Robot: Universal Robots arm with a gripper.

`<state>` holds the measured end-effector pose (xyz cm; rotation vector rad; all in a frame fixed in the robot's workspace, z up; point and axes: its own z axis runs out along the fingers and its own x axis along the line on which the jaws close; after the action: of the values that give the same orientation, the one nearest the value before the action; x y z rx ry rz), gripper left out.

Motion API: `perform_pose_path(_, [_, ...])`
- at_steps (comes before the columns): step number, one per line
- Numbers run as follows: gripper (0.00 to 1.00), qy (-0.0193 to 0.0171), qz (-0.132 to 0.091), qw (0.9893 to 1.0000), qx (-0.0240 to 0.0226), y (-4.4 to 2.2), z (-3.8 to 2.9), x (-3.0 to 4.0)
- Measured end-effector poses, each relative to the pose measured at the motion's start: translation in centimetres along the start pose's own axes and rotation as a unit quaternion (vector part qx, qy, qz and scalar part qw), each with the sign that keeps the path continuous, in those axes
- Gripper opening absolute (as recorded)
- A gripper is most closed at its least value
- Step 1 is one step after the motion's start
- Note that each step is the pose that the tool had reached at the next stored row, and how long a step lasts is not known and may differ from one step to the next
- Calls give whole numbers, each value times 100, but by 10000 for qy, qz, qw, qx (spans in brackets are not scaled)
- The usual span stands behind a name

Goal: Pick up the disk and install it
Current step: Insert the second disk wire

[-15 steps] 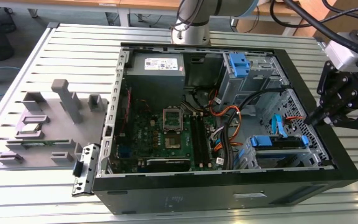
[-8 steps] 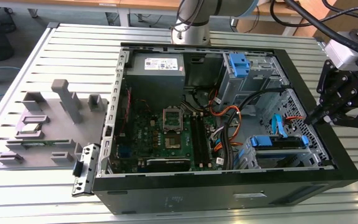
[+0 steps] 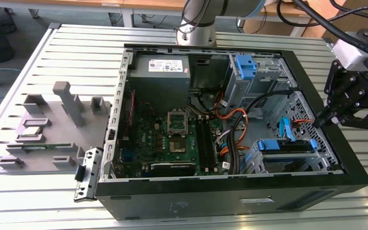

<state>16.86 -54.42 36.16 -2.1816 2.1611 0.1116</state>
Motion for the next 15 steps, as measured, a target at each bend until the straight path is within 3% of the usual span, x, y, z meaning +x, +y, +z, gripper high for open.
perform_pose_path(10, [24, -3, -42, 10000, -28, -9, 31, -70])
perform_pose_path(15, [24, 1, -42, 10000, -90, -29, 55, -83])
